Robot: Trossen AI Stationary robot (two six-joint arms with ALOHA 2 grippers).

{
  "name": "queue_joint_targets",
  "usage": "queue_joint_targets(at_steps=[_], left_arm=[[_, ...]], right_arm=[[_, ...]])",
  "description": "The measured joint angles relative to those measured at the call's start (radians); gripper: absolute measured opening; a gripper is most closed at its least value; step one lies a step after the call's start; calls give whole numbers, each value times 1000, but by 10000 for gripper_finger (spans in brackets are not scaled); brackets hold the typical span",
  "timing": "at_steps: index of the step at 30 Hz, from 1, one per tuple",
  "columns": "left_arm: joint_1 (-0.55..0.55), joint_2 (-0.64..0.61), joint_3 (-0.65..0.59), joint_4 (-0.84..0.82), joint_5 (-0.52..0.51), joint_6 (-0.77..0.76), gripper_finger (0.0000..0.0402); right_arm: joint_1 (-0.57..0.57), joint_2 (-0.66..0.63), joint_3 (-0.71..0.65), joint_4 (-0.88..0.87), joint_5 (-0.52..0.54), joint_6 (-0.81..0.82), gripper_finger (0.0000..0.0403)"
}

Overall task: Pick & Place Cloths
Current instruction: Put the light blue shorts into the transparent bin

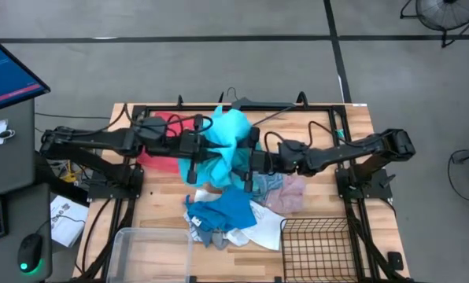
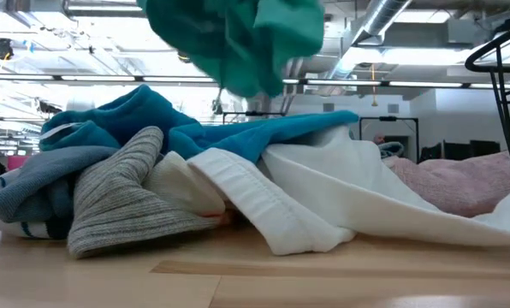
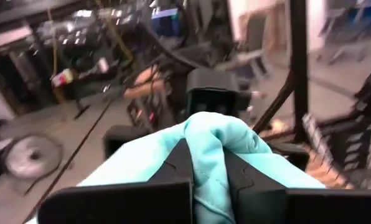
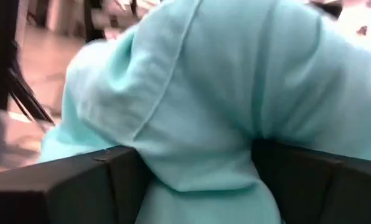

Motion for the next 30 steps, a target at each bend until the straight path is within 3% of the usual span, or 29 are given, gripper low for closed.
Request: queue_joint_targets(at_steps=[3,8,12,15,19,24,30], left_arm=[[0,1,-40,60,43,-4,3],[0,2,-90,150,131,-6,5],[3,-8,-115,172,141,-6,4],[4,-9,-119,192,169,-12,6],[2,-4,-121,212,193,-31,6],[4,-7,-122,214,130,-53,22],[1,-109,-121,26,53,-50,88]], right_arm=[[-1,30,56,-13,-60,-2,265],[0,97,143,-55,-68,-2,265],[11,140,193,-59,-64,5,256],[24,155,222,-63,-66,-6,196],[23,155,238,-99,-141,-19,36],[20,146,242,-119,-100,50,9],[44,132,240,-159,19,11,5]])
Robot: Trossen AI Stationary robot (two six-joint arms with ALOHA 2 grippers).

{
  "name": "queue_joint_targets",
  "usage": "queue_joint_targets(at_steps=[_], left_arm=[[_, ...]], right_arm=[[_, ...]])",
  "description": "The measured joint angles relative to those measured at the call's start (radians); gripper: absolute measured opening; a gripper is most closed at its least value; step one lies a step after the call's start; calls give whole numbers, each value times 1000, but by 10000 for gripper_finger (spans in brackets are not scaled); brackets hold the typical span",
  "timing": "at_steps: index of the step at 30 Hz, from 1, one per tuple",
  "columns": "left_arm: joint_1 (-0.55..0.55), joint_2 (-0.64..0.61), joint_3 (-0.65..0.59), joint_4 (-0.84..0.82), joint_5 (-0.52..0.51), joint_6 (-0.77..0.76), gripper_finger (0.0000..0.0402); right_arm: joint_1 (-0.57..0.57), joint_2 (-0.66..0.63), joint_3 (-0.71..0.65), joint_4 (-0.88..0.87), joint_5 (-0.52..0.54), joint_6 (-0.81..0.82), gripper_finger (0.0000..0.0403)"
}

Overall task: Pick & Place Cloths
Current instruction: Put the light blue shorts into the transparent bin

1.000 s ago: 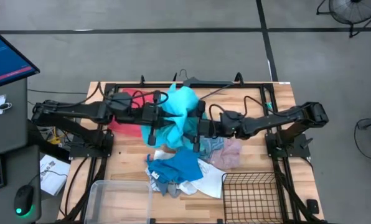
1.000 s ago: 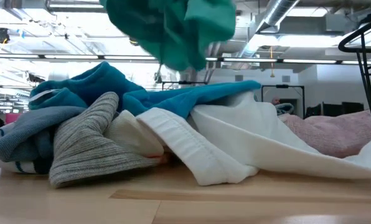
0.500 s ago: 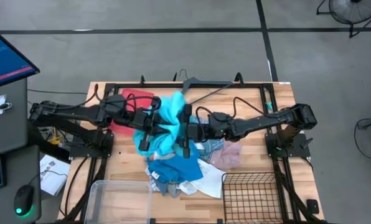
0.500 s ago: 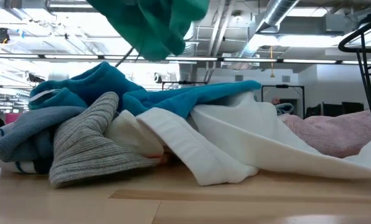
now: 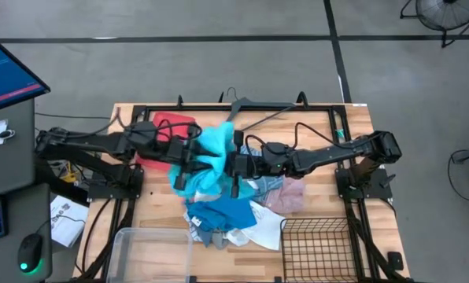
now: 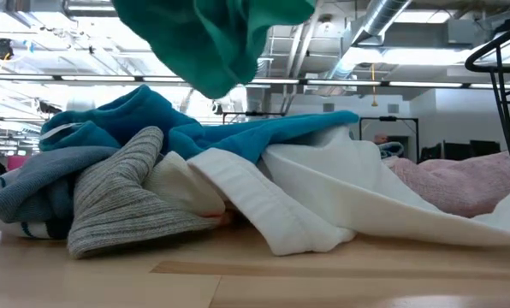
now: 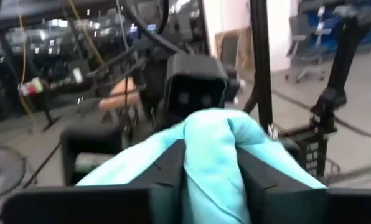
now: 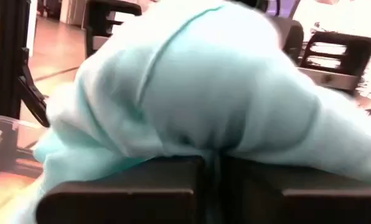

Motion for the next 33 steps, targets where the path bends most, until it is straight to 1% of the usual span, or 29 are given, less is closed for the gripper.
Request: queue_joint_targets(at_steps=[4,8,11,15,18,20,22,25,28,31,33], left_arm=[[-21,-56,2,-130,-94,0,147],[-42,-65,1,-240,-186,-2,204],[-50,-48,2,-297,-235,-5,241],[-52,-3,3,-313,-252,-29,277],[-53,31,4,-312,-250,-34,294],[-53,47,4,-301,-224,-55,300],[-52,65,2,-271,-173,-63,303],[-52,88,0,-191,-105,-52,305],[-47,106,1,-131,-43,-50,305],[-34,134,2,-104,37,-54,305],[-30,157,2,-82,62,-57,305]], right_arm=[[1,-14,2,1,-1,-3,5],[-1,-10,-1,-8,0,-3,5],[-1,-10,-1,-10,0,-6,5],[0,-10,-2,-11,-24,-10,5],[-1,-10,-3,-13,-63,-6,5],[-1,-10,-3,-14,-77,-2,5],[0,-11,-3,-24,-95,2,5],[1,-13,-3,-23,-173,13,5],[2,-15,1,3,-186,16,5],[3,-15,11,1,-205,24,5],[5,-15,11,-10,-213,24,5]])
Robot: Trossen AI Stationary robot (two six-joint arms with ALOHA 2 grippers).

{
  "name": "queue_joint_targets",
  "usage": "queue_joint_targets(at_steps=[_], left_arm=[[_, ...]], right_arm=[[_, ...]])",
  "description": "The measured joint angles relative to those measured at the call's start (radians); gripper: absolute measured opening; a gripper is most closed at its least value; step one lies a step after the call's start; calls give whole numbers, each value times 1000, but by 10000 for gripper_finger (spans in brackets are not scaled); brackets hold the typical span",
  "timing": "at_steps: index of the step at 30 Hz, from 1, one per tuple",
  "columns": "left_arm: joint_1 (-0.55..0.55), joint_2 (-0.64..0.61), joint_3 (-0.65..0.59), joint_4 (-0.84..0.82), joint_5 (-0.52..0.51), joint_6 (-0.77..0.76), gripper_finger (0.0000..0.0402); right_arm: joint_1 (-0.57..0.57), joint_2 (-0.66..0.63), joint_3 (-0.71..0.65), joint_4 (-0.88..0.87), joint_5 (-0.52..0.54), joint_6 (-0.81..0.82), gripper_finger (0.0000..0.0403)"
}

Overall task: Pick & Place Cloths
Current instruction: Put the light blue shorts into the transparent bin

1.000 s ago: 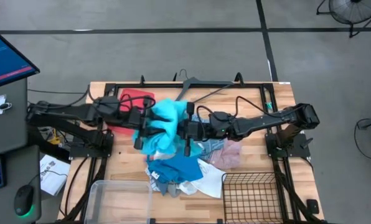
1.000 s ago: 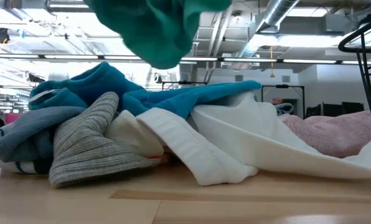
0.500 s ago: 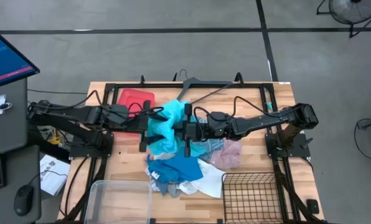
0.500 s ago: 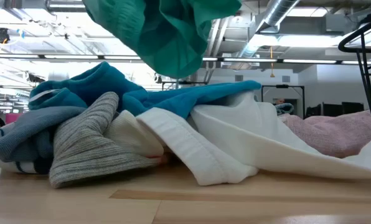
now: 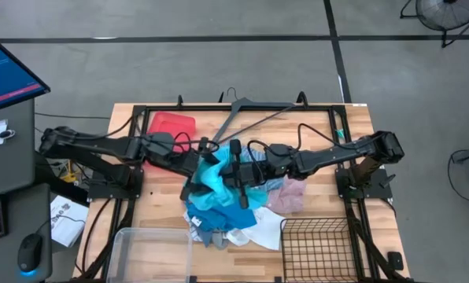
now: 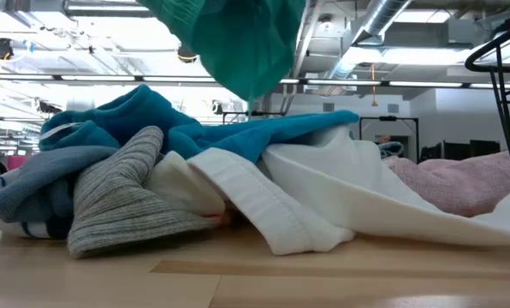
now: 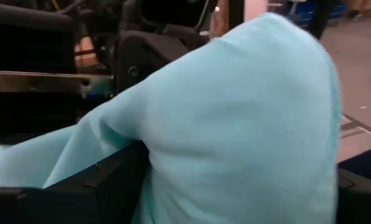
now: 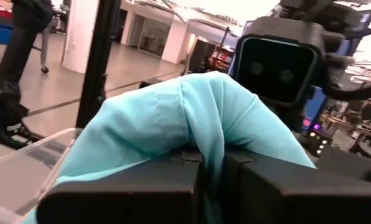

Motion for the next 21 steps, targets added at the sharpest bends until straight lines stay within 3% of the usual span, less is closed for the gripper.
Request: queue_joint_targets(at_steps=[3,6,9,14,21], left_arm=[[2,11,-3,12,10,3,296],[4,11,-4,23,3,3,256],[4,6,-3,48,18,-1,184],[4,-15,-6,46,21,11,50],[5,-93,-8,10,-17,-11,45]], right_arm=[[1,3,0,-37,5,-3,5],[0,4,2,-39,12,5,5],[-2,2,15,-38,30,23,12],[10,-19,19,-55,56,22,67],[34,-140,25,-197,151,-24,131]])
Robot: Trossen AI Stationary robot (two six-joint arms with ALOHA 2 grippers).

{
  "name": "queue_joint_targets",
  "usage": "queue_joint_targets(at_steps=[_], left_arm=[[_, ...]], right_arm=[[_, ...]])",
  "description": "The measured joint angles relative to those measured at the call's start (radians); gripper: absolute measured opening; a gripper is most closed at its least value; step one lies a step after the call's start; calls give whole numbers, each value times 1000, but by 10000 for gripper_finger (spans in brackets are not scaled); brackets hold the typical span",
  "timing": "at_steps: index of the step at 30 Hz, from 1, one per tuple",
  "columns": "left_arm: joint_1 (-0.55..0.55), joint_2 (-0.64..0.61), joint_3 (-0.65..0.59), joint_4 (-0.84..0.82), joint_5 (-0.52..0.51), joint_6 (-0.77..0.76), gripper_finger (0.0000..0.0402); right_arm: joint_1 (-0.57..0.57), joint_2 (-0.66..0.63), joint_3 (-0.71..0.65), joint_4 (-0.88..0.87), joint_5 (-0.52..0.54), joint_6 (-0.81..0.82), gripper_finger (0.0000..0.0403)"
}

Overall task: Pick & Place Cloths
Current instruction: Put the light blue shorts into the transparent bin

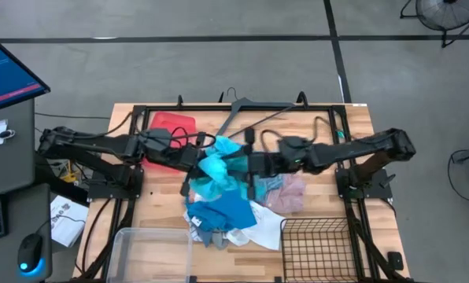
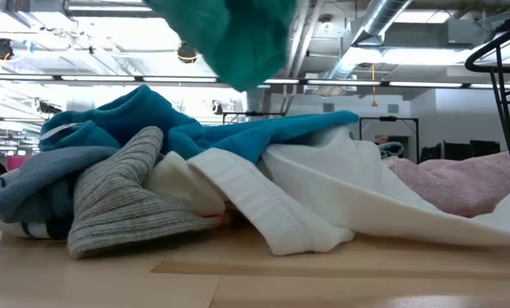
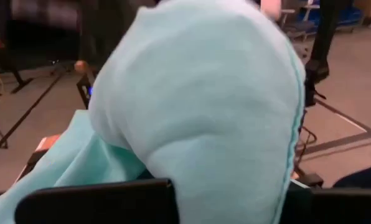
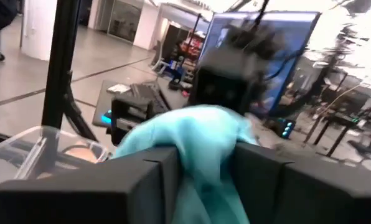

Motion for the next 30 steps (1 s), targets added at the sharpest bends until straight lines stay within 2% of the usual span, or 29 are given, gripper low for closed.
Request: queue_joint_targets(at_steps=[7,10,13,17,22,26,30], left_arm=[[-2,-89,0,-163,-62,-48,45],[-17,-134,1,-252,-68,-157,45],[-58,-184,1,-373,-58,-337,45],[-150,-256,6,-393,-6,-598,45],[-314,-306,32,-391,64,-880,45],[-457,-298,38,-392,64,-1083,45],[-576,-238,38,-397,53,-1220,45]], right_arm=[[38,-158,3,-225,36,12,196],[51,-220,2,-326,49,59,214],[63,-270,1,-428,93,117,222],[62,-307,-1,-517,117,163,222],[61,-309,-3,-534,117,181,214],[59,-286,-3,-542,119,182,207],[60,-259,-5,-558,117,190,200]])
